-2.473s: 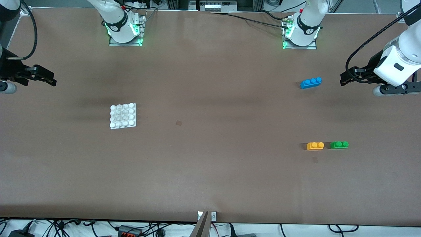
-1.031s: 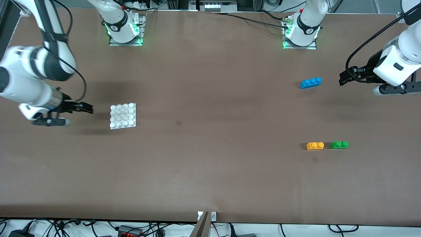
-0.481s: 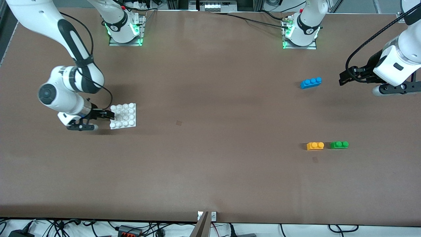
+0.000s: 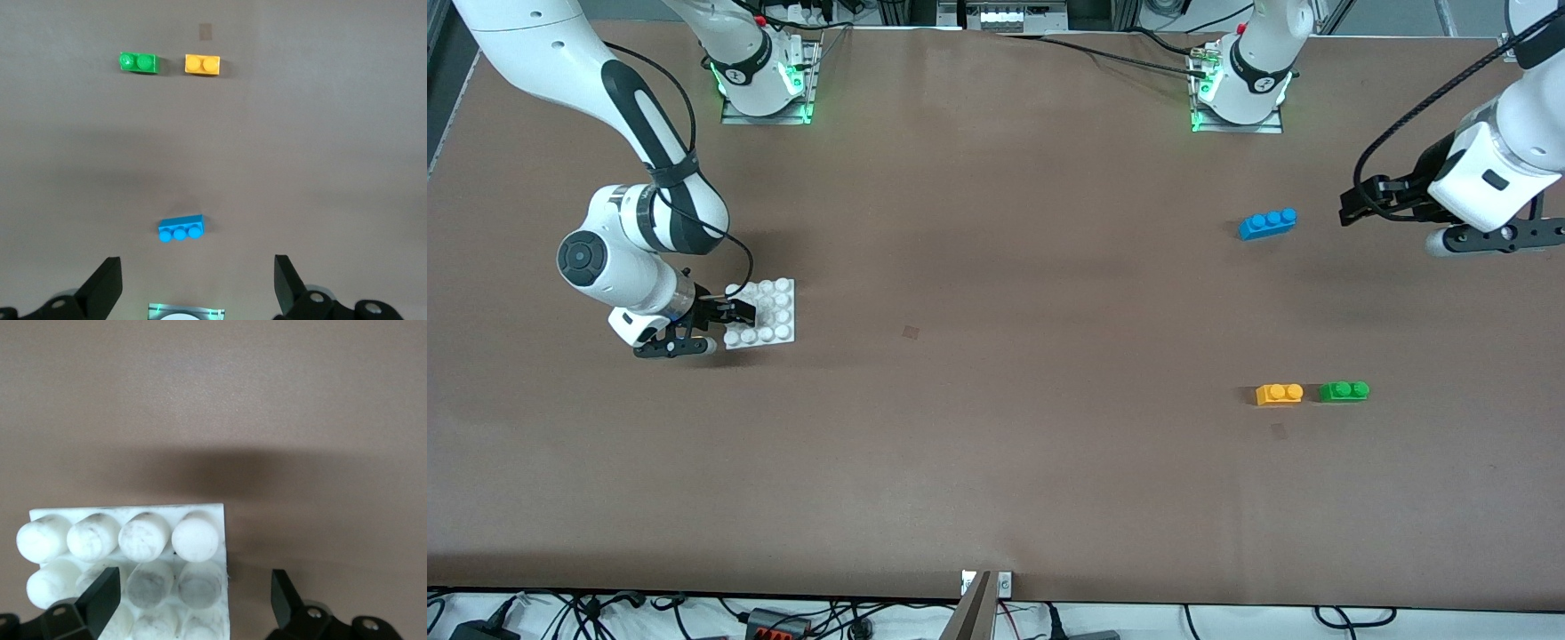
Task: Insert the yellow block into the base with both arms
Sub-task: 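Grasp the white base with the right gripper while the left gripper reaches the yellow block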
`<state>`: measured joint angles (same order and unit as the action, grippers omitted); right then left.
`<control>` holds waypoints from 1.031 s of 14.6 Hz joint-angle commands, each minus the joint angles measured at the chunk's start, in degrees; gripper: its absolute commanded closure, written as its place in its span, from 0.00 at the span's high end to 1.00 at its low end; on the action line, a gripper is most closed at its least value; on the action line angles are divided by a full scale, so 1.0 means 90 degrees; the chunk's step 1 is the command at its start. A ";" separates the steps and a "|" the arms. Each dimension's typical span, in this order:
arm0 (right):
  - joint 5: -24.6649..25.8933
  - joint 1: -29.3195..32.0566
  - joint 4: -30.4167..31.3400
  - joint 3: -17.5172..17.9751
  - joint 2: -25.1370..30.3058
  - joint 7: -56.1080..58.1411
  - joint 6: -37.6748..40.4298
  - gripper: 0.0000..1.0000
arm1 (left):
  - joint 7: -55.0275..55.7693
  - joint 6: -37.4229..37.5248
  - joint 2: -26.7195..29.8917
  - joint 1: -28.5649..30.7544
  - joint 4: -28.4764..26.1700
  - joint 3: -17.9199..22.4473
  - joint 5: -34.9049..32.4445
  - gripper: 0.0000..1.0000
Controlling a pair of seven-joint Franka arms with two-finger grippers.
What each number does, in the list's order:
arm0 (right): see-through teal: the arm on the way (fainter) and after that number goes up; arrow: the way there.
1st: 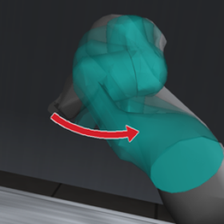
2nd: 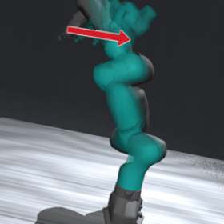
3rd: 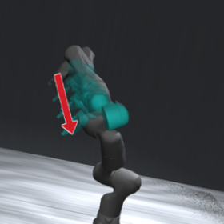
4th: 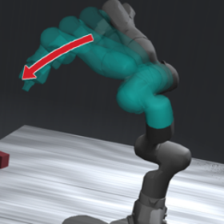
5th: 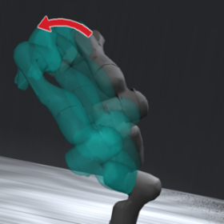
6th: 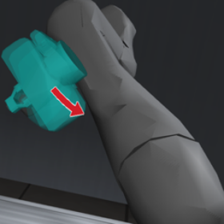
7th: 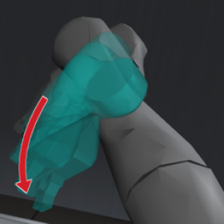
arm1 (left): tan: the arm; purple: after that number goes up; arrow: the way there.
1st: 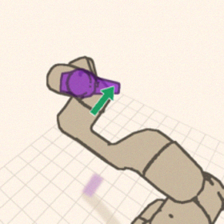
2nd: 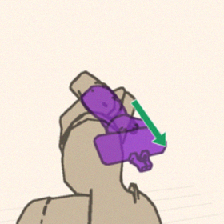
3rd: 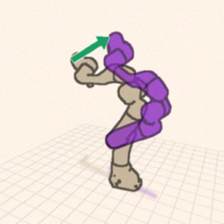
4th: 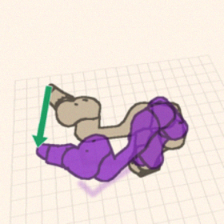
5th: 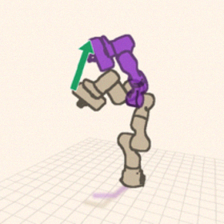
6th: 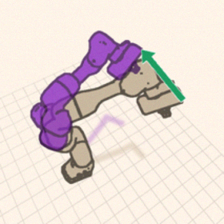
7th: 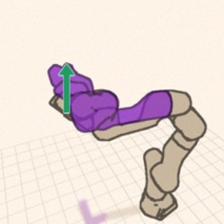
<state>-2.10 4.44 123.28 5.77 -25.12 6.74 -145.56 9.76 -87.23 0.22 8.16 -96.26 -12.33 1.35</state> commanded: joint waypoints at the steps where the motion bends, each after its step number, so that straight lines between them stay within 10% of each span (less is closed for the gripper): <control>1: -0.0119 0.0064 -0.0016 0.0023 -0.0021 0.0520 -0.0087 1.00 | -0.0108 0.0141 -0.0054 0.0002 0.0091 -0.0066 0.0172 1.00; 8: -0.0119 0.0034 -0.0016 0.0062 -0.0041 0.0520 -0.0057 0.98 | -0.0098 0.0336 -0.0045 -0.0008 0.0091 -0.0250 0.0299 1.00; 15: -0.0196 0.0015 -0.0026 0.0169 -0.0246 0.0452 -0.0125 0.61 | -0.0011 0.0365 -0.0181 0.0460 0.0384 -0.0749 0.0329 1.00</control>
<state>-2.52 4.39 123.26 6.75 -25.85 9.94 -145.68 10.12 -84.80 -0.17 8.71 -95.66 -18.06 3.31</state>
